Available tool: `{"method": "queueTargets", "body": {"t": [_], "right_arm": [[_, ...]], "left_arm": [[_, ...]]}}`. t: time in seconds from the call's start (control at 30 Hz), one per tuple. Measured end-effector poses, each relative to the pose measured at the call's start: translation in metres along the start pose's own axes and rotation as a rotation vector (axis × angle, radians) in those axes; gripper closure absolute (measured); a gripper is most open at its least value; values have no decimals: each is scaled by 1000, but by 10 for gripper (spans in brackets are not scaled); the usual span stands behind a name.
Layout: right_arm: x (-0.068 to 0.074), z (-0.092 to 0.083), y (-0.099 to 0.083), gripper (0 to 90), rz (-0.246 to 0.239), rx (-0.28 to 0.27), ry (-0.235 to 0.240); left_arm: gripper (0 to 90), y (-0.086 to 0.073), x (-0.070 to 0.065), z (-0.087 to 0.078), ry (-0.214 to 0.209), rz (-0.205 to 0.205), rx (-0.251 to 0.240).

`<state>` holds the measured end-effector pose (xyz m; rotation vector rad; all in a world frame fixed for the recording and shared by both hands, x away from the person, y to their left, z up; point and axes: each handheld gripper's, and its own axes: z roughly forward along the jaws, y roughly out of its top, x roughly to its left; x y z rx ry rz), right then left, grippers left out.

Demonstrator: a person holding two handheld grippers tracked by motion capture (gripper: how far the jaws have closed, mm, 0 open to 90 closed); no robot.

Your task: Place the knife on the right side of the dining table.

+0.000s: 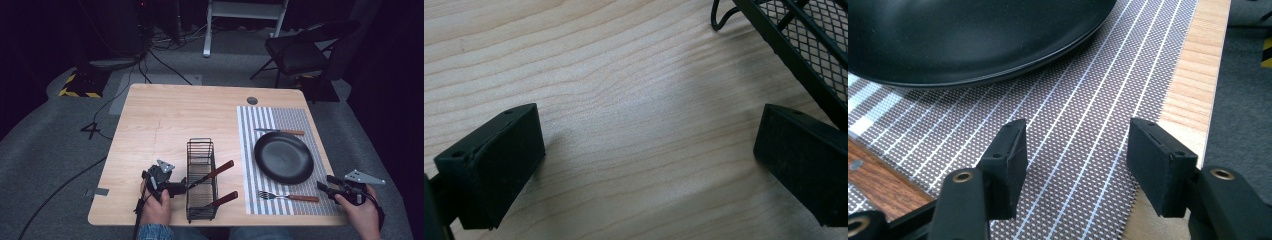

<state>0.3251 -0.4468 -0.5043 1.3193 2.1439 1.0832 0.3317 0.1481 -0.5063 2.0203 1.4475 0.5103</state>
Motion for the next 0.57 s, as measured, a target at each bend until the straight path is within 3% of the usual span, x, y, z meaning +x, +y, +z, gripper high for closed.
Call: {"method": "queueTargets", "body": {"t": [0.17, 0.57], "right_arm": [[3, 2, -2, 396, -67, -2, -21], [1, 2, -5, 394, -76, -24, -8]], "left_arm": [[1, 0, 0, 0, 0, 0, 0], [1, 0, 0, 0, 0, 0, 0]]}}
